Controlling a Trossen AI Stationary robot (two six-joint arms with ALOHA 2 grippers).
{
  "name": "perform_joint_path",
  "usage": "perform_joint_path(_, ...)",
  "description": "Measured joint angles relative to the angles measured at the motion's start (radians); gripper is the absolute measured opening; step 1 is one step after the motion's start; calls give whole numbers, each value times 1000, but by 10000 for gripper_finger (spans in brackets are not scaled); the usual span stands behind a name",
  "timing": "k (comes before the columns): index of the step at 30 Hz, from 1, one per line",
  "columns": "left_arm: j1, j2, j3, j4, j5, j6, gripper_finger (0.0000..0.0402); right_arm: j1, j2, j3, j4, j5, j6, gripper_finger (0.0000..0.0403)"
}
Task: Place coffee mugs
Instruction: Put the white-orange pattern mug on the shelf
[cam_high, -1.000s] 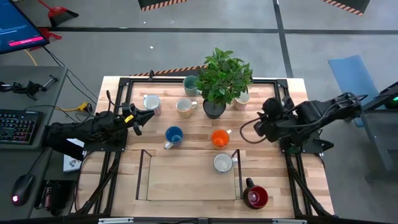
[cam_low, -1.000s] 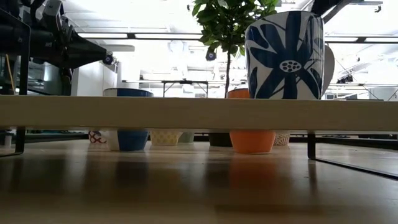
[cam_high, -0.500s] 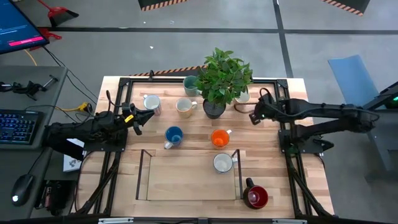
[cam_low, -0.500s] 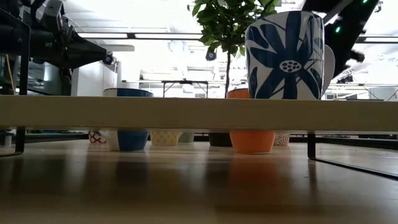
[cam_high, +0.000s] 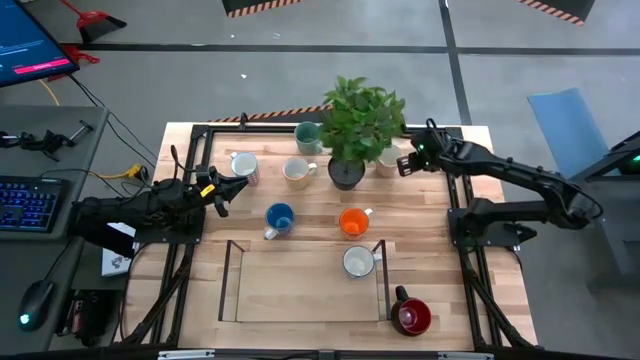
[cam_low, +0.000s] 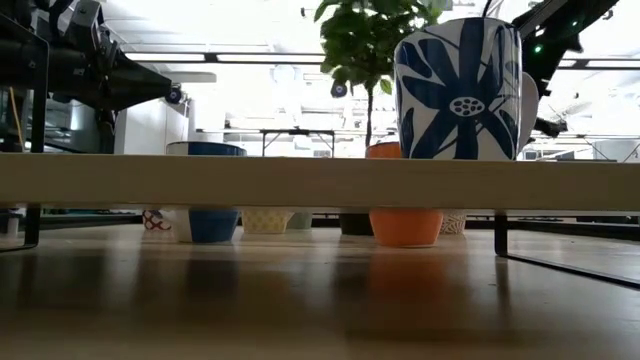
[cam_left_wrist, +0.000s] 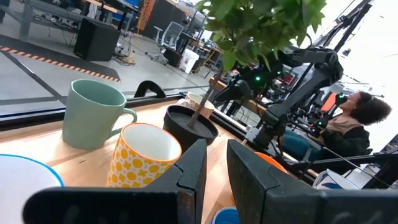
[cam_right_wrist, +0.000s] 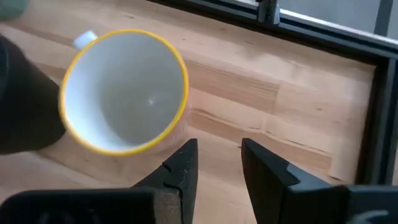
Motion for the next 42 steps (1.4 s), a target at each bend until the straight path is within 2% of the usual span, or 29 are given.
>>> perform_joint_path(4, 0, 0, 0, 0, 0, 0, 53, -37, 35, 0, 49, -54, -25, 103)
perform_joint_path(9, 0, 0, 0, 0, 0, 0, 53, -22, 46, 0, 57, -98, -44, 103)
perform_joint_path(14, 0, 0, 0, 0, 0, 0, 53, 2, 29, 15, -36, -100, -15, 103)
perform_joint_path(25, 0, 0, 0, 0, 0, 0, 53, 1, -5, 124, -469, 173, 187, 103)
perform_joint_path(29, 0, 0, 0, -1, 0, 0, 53, -29, -5, 129, -571, 263, 285, 103)
perform_joint_path(32, 0, 0, 0, -1, 0, 0, 53, -71, -5, 126, -550, 294, 353, 103)
perform_joint_path(35, 0, 0, 0, -1, 0, 0, 53, -123, -4, 125, -454, 275, 360, 103)
perform_joint_path(42, 0, 0, 0, -1, 0, 0, 53, -233, 28, 125, -174, 118, 271, 103)
